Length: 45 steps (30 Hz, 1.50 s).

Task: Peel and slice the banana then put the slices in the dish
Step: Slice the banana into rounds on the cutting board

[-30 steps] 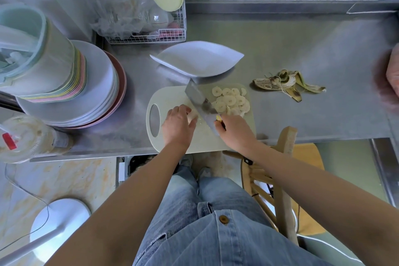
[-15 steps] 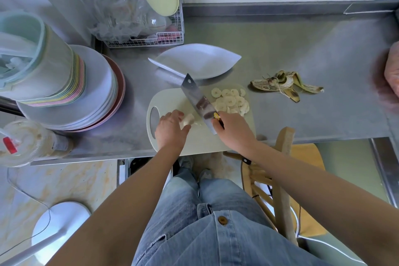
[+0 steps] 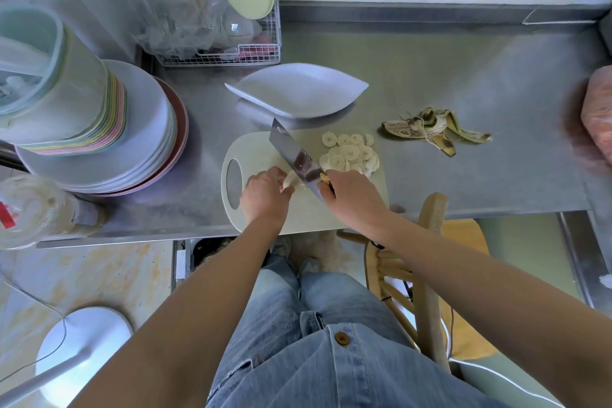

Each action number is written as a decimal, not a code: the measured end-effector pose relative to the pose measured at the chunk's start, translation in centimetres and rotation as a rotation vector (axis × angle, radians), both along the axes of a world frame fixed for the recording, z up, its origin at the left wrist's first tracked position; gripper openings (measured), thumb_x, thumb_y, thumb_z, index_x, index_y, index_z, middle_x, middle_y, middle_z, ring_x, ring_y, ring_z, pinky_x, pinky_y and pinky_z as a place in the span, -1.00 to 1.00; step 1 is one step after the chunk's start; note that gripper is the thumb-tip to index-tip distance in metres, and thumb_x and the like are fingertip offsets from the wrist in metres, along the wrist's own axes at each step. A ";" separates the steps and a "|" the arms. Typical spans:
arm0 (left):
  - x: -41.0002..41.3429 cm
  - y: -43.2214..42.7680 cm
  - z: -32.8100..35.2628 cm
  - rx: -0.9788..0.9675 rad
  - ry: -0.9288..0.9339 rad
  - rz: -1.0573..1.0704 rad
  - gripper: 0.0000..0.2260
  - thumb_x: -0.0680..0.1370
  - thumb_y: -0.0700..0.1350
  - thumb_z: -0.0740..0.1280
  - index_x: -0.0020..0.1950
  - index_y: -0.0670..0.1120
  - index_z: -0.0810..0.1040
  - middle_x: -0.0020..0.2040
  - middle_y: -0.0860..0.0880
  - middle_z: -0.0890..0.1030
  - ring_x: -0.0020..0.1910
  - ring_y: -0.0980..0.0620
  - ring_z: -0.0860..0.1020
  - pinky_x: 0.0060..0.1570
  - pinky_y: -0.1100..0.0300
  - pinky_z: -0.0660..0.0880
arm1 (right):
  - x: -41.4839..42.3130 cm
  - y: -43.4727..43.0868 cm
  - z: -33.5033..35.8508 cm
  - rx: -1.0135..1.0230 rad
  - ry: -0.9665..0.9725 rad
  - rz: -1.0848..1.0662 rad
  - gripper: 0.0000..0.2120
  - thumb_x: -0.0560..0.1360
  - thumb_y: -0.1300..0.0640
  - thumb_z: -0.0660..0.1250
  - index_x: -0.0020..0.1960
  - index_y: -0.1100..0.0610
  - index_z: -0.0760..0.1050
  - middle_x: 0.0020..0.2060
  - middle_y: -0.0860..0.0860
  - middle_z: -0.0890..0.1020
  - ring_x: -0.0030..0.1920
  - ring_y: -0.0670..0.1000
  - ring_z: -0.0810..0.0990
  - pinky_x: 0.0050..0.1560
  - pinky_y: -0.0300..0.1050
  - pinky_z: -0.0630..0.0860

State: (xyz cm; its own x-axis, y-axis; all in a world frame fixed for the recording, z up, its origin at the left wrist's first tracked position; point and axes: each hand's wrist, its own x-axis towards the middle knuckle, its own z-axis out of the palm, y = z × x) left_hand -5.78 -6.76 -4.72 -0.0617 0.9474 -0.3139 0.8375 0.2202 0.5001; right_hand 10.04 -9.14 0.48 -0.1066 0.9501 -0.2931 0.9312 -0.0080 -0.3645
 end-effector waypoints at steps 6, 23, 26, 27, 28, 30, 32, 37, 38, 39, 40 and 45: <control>0.1 0.0 0.2 -0.005 0.017 0.014 -0.85 0.49 -0.02 0.42 0.04 0.02 0.59 -0.05 0.06 0.65 0.01 -0.01 0.56 -0.09 0.07 0.53 | 0.1 0.1 -0.1 0.000 -0.021 0.041 -0.78 0.60 0.09 0.08 -0.19 0.14 0.27 -0.46 -0.04 0.26 -0.39 0.03 0.35 -0.47 -0.20 0.12; 0.1 0.2 0.9 -0.036 -0.012 0.067 -0.82 0.47 -0.02 0.45 0.05 0.03 0.65 -0.08 0.05 0.68 0.00 -0.01 0.59 -0.05 0.13 0.54 | -1.0 -0.6 -2.7 -0.040 -0.092 0.032 -0.69 0.64 0.06 0.05 0.00 0.22 0.47 -0.23 0.14 0.55 -0.20 0.14 0.54 -0.26 -0.11 0.27; 0.1 0.2 1.0 -0.032 -0.014 0.067 -0.82 0.47 -0.02 0.45 0.06 0.03 0.65 -0.08 0.05 0.68 -0.01 -0.01 0.59 -0.05 0.12 0.54 | -0.9 -0.5 -2.5 -0.022 -0.073 0.035 -0.70 0.63 0.07 0.05 -0.02 0.22 0.47 -0.29 0.11 0.52 -0.22 0.14 0.53 -0.26 -0.11 0.27; 0.1 0.2 1.0 -0.030 -0.012 0.064 -0.82 0.47 -0.02 0.45 0.05 0.03 0.65 -0.08 0.05 0.68 -0.01 -0.02 0.59 -0.05 0.12 0.54 | -0.8 -0.5 -2.3 -0.016 -0.064 0.036 -0.72 0.63 0.07 0.06 -0.06 0.21 0.45 -0.34 0.06 0.45 -0.26 0.13 0.49 -0.27 -0.11 0.26; 0.0 0.2 1.1 -0.029 -0.010 0.059 -0.82 0.47 -0.02 0.45 0.05 0.03 0.65 -0.08 0.05 0.68 -0.01 -0.02 0.59 -0.05 0.12 0.54 | -0.7 -0.4 -2.2 -0.013 -0.051 0.031 -0.75 0.62 0.08 0.07 -0.12 0.18 0.41 -0.40 0.00 0.38 -0.29 0.10 0.44 -0.28 -0.11 0.24; 0.0 0.2 1.1 -0.030 -0.004 0.046 -0.83 0.47 -0.02 0.45 0.05 0.03 0.64 -0.08 0.05 0.68 -0.02 -0.02 0.59 -0.06 0.12 0.54 | -0.4 -0.2 -1.8 -0.012 -0.026 0.012 -0.76 0.62 0.09 0.08 -0.19 0.14 0.31 -0.46 -0.06 0.28 -0.34 0.07 0.38 -0.30 -0.11 0.23; 0.0 0.2 1.1 -0.028 0.004 0.037 -0.83 0.47 -0.01 0.44 0.05 0.03 0.64 -0.08 0.06 0.68 -0.03 -0.02 0.59 -0.06 0.12 0.54 | -0.2 -0.1 -1.5 0.005 -0.024 0.004 -0.75 0.61 0.08 0.09 -0.21 0.15 0.30 -0.48 -0.05 0.26 -0.39 0.05 0.37 -0.35 -0.12 0.24; 0.0 0.2 1.1 -0.030 0.016 0.025 -0.84 0.48 0.00 0.43 0.04 0.04 0.63 -0.06 0.07 0.67 -0.01 -0.01 0.59 -0.08 0.13 0.52 | -0.3 0.1 -0.7 0.005 0.001 0.021 -0.76 0.61 0.08 0.09 -0.22 0.14 0.28 -0.48 -0.03 0.27 -0.45 -0.02 0.31 -0.41 -0.15 0.19; 0.0 0.2 1.1 -0.030 0.019 0.024 -0.84 0.48 0.00 0.43 0.05 0.04 0.63 -0.06 0.07 0.67 -0.01 -0.01 0.59 -0.08 0.13 0.53 | -0.3 0.1 -0.7 0.002 0.002 0.026 -0.76 0.61 0.09 0.09 -0.21 0.14 0.27 -0.48 -0.03 0.27 -0.45 -0.02 0.31 -0.39 -0.15 0.20; 0.0 0.2 1.1 -0.030 0.020 0.025 -0.84 0.48 0.00 0.43 0.05 0.05 0.63 -0.06 0.08 0.67 -0.01 -0.01 0.59 -0.07 0.13 0.53 | -0.3 0.1 -0.7 0.001 0.001 0.028 -0.76 0.61 0.09 0.09 -0.21 0.14 0.27 -0.47 -0.03 0.27 -0.44 -0.01 0.32 -0.38 -0.14 0.21; 0.0 0.2 1.1 -0.030 0.023 0.025 -0.84 0.48 0.00 0.43 0.05 0.05 0.63 -0.05 0.08 0.67 -0.01 -0.01 0.59 -0.07 0.13 0.54 | -0.3 0.1 -0.7 -0.002 -0.004 0.030 -0.77 0.61 0.09 0.08 -0.20 0.14 0.27 -0.47 -0.03 0.27 -0.43 0.00 0.33 -0.38 -0.14 0.21; 0.0 0.3 1.1 -0.034 0.029 0.027 -0.84 0.48 0.01 0.43 0.05 0.05 0.64 -0.05 0.07 0.68 -0.01 0.00 0.59 -0.07 0.13 0.54 | -0.6 0.1 -1.2 -0.022 -0.043 0.050 -0.80 0.61 0.09 0.07 -0.14 0.14 0.32 -0.45 -0.03 0.26 -0.35 0.06 0.38 -0.33 -0.12 0.26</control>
